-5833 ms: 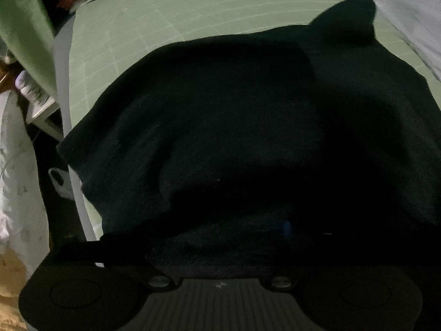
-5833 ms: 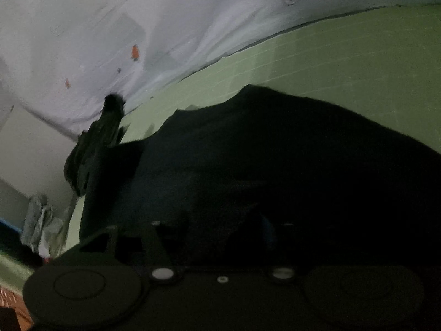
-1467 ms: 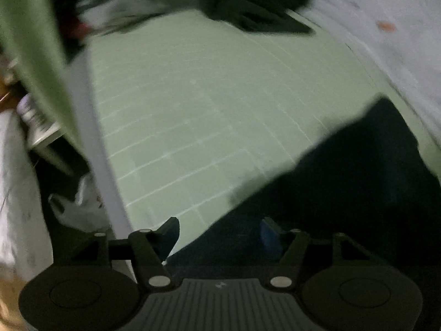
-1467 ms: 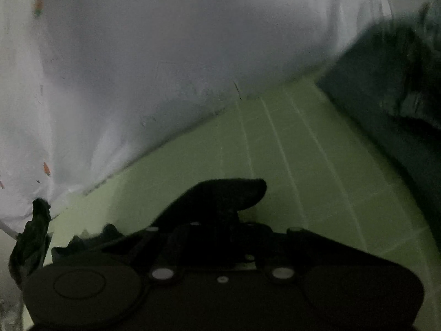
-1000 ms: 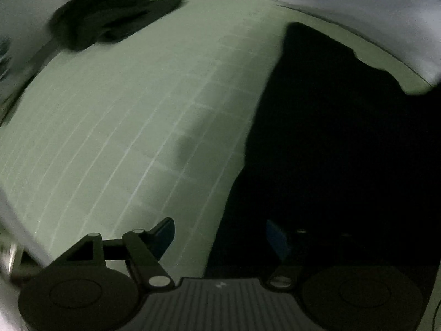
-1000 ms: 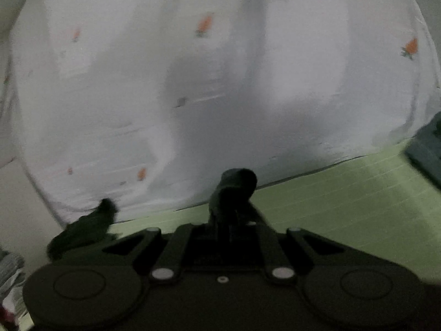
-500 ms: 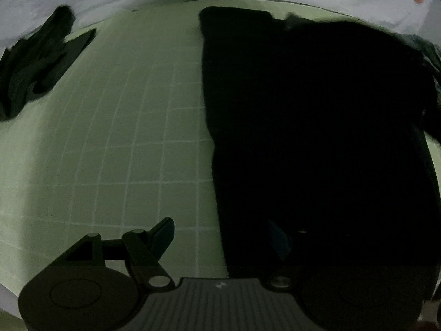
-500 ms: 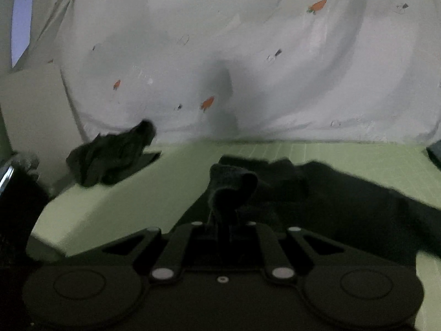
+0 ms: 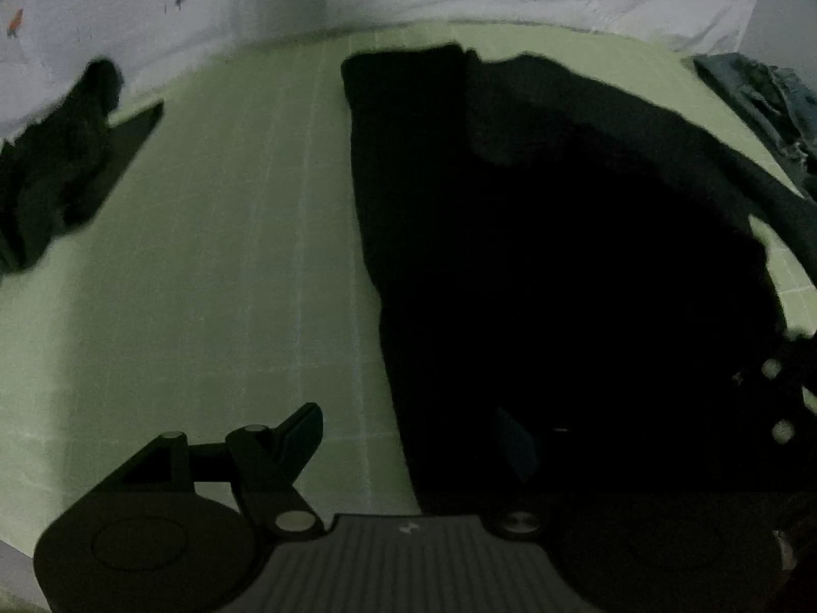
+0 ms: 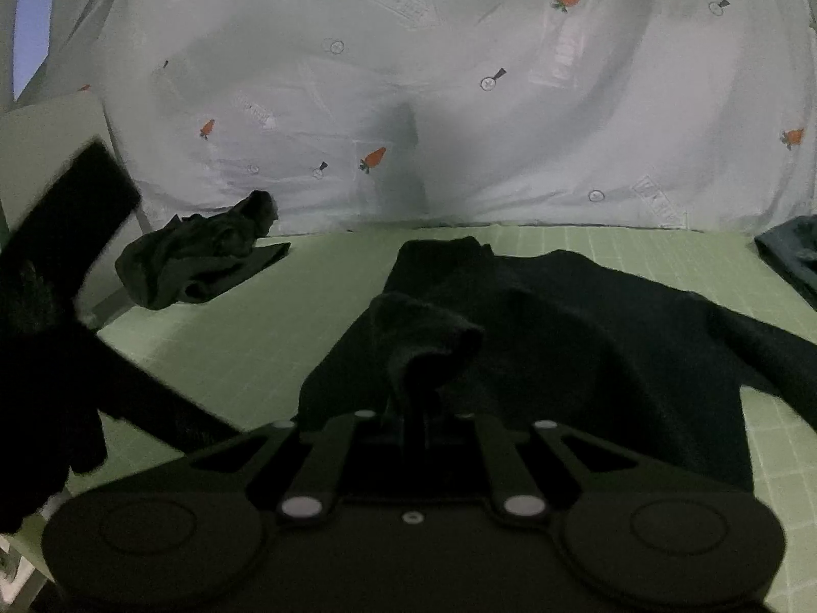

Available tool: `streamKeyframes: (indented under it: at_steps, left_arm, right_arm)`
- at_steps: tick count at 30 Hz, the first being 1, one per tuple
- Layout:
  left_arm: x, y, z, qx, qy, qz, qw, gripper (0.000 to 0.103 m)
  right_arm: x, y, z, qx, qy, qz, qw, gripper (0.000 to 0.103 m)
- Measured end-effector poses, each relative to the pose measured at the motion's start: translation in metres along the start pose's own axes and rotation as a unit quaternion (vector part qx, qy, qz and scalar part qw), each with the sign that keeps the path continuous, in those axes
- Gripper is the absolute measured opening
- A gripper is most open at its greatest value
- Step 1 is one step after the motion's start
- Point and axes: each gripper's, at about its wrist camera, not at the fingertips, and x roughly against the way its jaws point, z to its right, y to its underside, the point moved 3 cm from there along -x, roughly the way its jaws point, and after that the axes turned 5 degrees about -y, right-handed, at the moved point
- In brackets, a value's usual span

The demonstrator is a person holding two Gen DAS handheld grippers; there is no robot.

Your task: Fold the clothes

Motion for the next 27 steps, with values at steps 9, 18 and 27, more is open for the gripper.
streamKeyframes:
  at_steps: [9, 18, 27]
  left_arm:
    - [0.013, -0.010, -0.017, -0.033, 0.021, 0.021, 0.9990, 0.078]
    - [0.011, -0.006, -0.027, -0.042, 0.031, 0.014, 0.9985, 0.078]
    - [0.004, -0.002, -0.026, -0.050, 0.041, 0.006, 0.9979, 0.078]
  right_arm:
    - [-0.002, 0.020, -0.029, -0.003, 0.021, -0.017, 1.000, 0.007]
    - [0.003, 0.038, -0.035, -0.065, 0.055, -0.028, 0.996, 0.021]
    - [0.030, 0.032, -0.027, -0.144, 0.046, 0.026, 0.988, 0.032]
